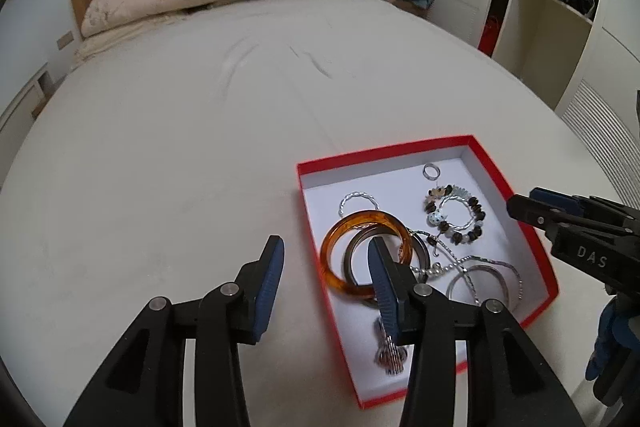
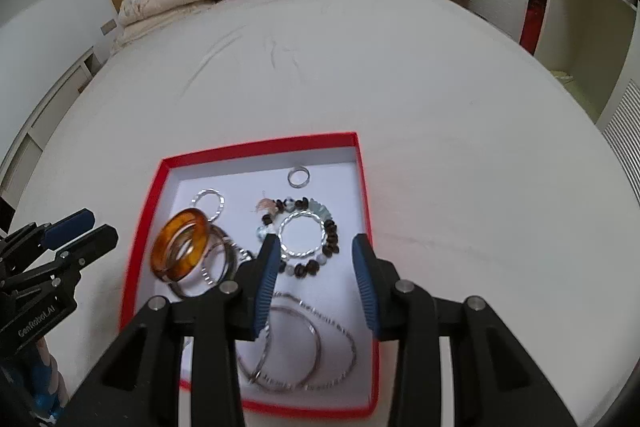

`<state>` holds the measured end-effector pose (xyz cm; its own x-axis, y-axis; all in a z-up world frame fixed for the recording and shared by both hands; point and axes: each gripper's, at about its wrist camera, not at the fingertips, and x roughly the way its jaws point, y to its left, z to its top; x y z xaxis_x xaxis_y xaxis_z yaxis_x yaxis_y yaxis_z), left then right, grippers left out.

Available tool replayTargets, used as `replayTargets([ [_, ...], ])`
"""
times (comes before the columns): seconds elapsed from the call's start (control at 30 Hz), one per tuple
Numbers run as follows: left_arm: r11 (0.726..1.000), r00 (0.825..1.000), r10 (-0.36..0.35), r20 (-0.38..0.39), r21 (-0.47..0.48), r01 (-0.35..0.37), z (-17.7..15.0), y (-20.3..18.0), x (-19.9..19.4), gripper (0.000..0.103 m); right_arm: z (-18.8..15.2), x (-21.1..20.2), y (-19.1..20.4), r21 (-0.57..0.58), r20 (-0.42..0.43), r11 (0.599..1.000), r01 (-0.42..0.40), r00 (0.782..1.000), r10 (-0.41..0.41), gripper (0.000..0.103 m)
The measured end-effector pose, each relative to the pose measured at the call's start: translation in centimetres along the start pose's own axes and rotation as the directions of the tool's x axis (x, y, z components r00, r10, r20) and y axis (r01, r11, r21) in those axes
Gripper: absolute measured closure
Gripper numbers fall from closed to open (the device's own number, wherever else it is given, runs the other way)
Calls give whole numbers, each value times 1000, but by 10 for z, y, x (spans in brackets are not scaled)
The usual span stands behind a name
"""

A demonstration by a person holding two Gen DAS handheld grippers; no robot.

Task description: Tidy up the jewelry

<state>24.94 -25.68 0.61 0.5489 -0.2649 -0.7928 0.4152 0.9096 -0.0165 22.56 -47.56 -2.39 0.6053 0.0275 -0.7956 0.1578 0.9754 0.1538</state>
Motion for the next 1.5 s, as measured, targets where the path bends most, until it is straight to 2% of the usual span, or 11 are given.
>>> replayTargets([
  [0.17,999,998,-9,56,-34,11,-9,7,-42,58,-5,-40,8,-4,37,1000,-4,999,4,67],
  [0.27,999,995,31,99,-26,-28,-18,13,-69,56,-10,-66,15,-7,60,1000,-7,998,8,67],
  [0.37,998,993,57,102,-31,-54,-26,24,-91,56,-13,-88,22,-9,84,1000,-10,996,10,58],
  [0.5,995,990,90,110,-59,-84,-40,42,-127,54,-22,-120,39,-16,116,1000,-21,993,23,58],
  [0.7,984,986,135,97,-132,-122,-68,70,-179,40,-47,-162,76,-66,155,997,-30,987,40,56],
  [0.87,970,968,201,148,-165,-177,-95,87,-226,33,-73,-196,100,-81,198,996,-31,979,47,53],
  [1.0,957,944,260,201,-187,-223,-117,93,-260,25,-96,-221,112,-70,242,998,-6,970,23,49],
  [1.07,953,934,277,228,-193,-235,-127,94,-272,20,-108,-229,118,-68,250,998,2,968,15,48],
  [1.2,949,920,292,262,-201,-244,-149,96,-293,17,-129,-238,132,-88,246,996,10,969,12,45],
  [1.3,947,913,298,278,-203,-248,-161,95,-305,14,-139,-247,143,-112,253,994,12,967,17,45],
  [1.5,949,914,288,286,-215,-231,-179,92,-321,13,-149,-268,162,-157,283,987,14,958,31,44],
])
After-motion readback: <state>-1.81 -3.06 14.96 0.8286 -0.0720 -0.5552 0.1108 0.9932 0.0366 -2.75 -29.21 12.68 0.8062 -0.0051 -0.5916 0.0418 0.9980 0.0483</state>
